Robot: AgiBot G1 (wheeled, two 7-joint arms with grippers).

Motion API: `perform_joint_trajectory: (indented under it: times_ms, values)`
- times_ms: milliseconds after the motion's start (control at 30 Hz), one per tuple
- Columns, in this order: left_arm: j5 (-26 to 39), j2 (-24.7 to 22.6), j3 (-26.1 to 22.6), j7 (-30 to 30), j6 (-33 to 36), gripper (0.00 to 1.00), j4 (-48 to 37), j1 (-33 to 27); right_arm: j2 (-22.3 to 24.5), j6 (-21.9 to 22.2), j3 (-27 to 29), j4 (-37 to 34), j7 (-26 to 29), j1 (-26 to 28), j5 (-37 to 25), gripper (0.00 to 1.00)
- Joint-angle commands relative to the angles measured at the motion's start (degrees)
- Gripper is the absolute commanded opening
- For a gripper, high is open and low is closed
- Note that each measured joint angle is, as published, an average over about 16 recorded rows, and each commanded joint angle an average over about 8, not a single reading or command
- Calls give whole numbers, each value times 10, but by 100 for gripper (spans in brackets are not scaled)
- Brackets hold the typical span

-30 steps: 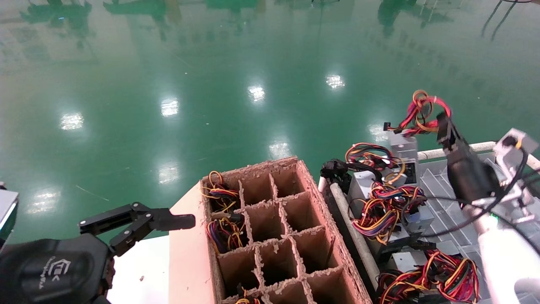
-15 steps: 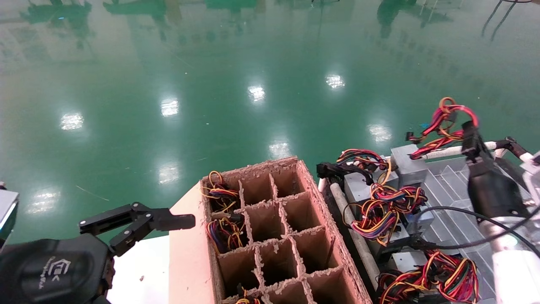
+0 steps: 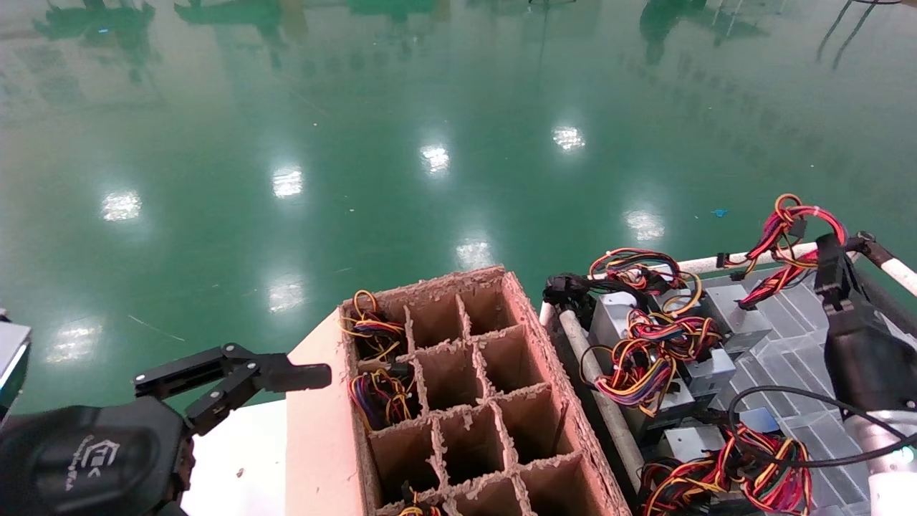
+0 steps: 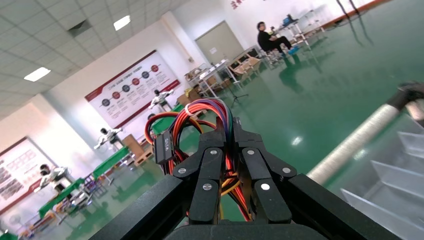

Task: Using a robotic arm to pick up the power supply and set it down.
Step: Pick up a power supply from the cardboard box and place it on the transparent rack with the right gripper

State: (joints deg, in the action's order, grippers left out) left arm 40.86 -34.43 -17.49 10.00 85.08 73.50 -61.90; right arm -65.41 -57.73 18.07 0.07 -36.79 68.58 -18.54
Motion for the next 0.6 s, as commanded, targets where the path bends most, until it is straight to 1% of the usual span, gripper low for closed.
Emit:
perform_joint_trajectory:
  times_ms: [33,300,533,567,600]
  values:
    - [0,0,0,0,0,100,0,0,2,2,-2,1,-1,3,-2,0]
    - [0,0,0,0,0,100,0,0,-3,52,-23,-2,-8,45,-32,0]
    - [0,0,0,0,0,100,0,0,-11,80,-32,-8,-10,52,-46,0]
    - [0,0,0,0,0,100,0,0,-12,82,-33,-8,-10,52,-47,2]
    - [0,0,-1,0,0,100,0,0,-13,83,-33,-8,-10,51,-48,8]
